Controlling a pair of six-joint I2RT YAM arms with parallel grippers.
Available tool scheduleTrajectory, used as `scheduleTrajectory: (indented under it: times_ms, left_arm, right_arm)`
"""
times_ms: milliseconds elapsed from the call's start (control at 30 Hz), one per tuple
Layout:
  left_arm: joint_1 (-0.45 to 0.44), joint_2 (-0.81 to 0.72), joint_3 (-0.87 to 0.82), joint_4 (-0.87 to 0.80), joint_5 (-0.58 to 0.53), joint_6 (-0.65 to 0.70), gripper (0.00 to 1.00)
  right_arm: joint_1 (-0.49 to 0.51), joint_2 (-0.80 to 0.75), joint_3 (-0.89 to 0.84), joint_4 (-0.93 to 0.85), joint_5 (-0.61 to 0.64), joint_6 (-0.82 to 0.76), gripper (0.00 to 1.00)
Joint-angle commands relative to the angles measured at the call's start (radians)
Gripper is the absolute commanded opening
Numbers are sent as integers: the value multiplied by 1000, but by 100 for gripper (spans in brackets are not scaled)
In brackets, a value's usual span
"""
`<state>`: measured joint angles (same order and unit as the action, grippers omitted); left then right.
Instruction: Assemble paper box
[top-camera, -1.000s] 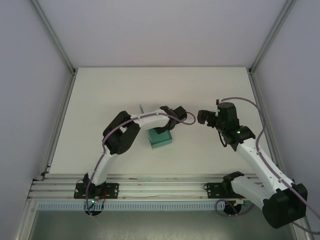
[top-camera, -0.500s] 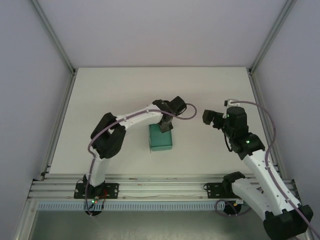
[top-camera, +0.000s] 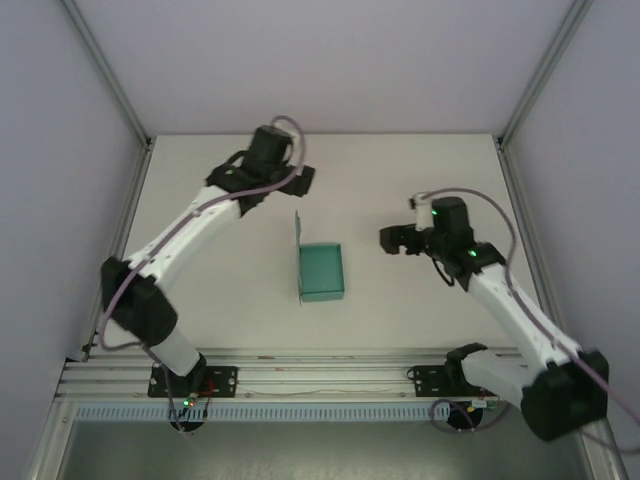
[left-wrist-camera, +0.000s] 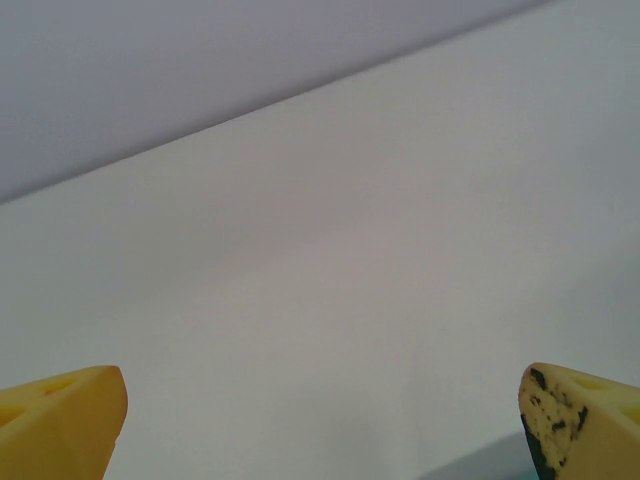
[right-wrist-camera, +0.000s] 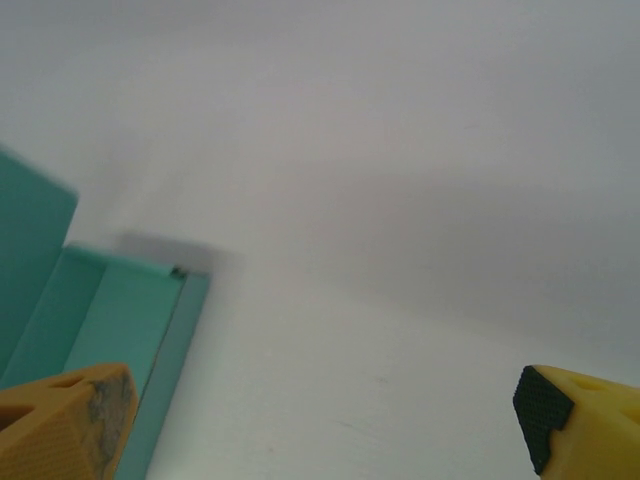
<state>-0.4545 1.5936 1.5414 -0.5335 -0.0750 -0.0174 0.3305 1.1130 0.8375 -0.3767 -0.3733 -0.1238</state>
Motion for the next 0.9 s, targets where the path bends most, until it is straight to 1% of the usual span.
scheduleTrajectory:
  times_ms: [0, 100, 167, 200, 300, 400, 433, 500, 567, 633, 667, 700, 767, 833, 867]
  left_arm:
    - [95, -97, -182, 69, 12, -221, 100]
    - [186, -190, -381, 107, 81, -286, 100]
    - [206, -261, -514, 151, 82, -313, 100]
    - [208, -290, -562, 155, 67, -327, 100]
    - [214, -362, -664, 139, 17, -357, 100]
    - [215, -411, -725, 129, -5, -374, 100]
    - [216, -423, -738, 125, -12, -381, 100]
    - [216, -449, -756, 121, -21, -388, 100]
    - [217, -467, -765, 118, -39, -396, 100]
    - [215, -485, -765, 116, -47, -401, 100]
    - [216, -492, -767, 118, -47, -399, 100]
    - [217, -498, -766, 118, -49, -402, 100]
    - [216, -511, -756, 110, -73, -423, 100]
    - [215, -522, -749, 114, -82, -430, 100]
    - [216, -527, -748, 121, -85, -434, 100]
  right_arm:
    - [101, 209, 126, -17, -144, -332, 97]
    - [169, 420, 283, -124, -193, -568, 92]
    - [198, 545, 387, -214, -232, -702, 91]
    - [203, 605, 441, -253, -246, -735, 89]
    - [214, 783, 615, -359, -259, -773, 83]
    - [235, 907, 735, -419, -240, -778, 77]
    - [243, 935, 762, -438, -240, -780, 74]
    - [257, 971, 788, -437, -235, -762, 63]
    - [268, 983, 779, -399, -219, -721, 48]
    - [279, 972, 751, -339, -176, -651, 34]
    - [281, 959, 729, -298, -147, -596, 30]
    - [286, 939, 699, -242, -107, -529, 27]
    - [297, 886, 612, -97, 19, -350, 15]
    - [305, 842, 547, -10, 150, -133, 9]
    - [308, 823, 525, 3, 200, -29, 6]
